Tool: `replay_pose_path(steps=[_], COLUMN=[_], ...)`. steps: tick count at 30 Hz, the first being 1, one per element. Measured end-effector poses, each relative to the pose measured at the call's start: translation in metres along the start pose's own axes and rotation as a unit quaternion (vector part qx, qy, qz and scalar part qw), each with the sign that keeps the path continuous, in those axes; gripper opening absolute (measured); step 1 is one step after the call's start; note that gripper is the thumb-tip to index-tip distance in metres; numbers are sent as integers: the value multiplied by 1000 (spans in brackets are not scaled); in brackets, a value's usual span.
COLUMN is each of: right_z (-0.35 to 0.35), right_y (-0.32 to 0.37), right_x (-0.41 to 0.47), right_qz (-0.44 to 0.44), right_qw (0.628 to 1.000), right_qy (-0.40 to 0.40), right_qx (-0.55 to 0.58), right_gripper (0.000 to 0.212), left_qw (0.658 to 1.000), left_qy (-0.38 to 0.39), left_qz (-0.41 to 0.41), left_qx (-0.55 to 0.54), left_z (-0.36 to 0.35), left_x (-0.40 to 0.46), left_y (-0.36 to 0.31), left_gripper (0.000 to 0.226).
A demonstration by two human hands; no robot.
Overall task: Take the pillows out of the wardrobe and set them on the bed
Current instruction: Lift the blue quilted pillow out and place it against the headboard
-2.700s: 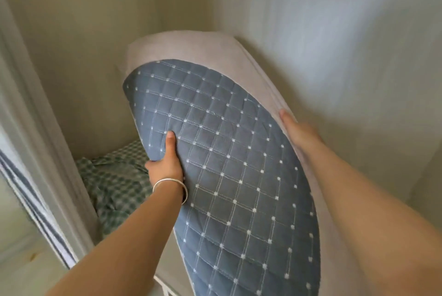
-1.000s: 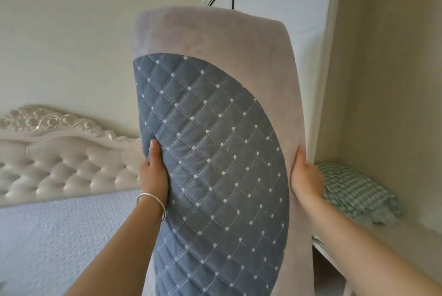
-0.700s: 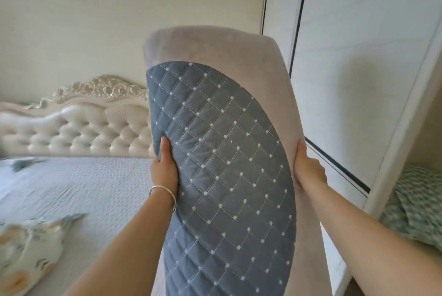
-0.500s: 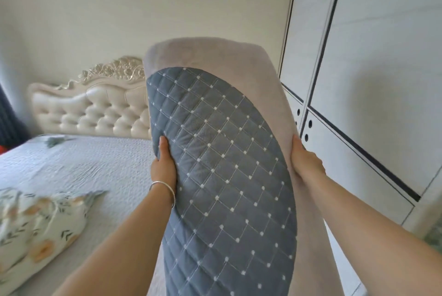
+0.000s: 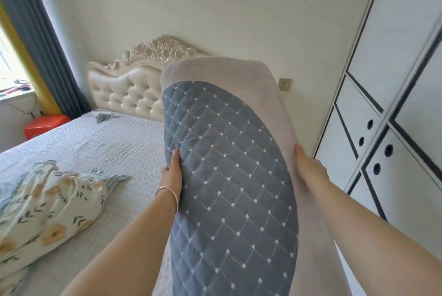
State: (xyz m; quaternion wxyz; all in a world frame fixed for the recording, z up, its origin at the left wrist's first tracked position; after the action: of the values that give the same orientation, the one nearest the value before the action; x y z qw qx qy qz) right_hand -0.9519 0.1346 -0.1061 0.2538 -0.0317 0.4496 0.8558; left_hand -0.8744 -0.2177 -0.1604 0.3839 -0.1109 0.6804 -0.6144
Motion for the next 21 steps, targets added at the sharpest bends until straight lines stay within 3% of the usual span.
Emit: replay_pose_path(steps=[7,14,21], right_z=[-48,-111,-178], right_y=[21,102,200], right_x=[94,204,305], right_qz=[30,64,115], right_qw=[999,997,992], right_qy=[18,21,24], right_qx=[-39,-33,-49], right_gripper=[82,80,73], left_qw=[997,995,996], left_qy=[-38,-74,-65], left_qz=[25,67,54], left_qx=[57,20,-25], left_z=[-47,-98,-146], left_x=[37,143,262], left_y=[24,-2,-57], left_gripper=[93,126,126])
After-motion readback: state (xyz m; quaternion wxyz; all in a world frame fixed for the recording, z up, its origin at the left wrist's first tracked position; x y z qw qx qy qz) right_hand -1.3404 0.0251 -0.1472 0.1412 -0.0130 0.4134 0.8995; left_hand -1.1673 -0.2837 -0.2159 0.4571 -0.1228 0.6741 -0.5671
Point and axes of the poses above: each hand's wrist, its own x-axis towards the middle knuckle, its own z-axis out of the back of the hand, y = z × x, the point moved 8 cm from there along x, towards the middle knuckle, and after that the axes turned 4 degrees about -y, right-handed, at the moved point
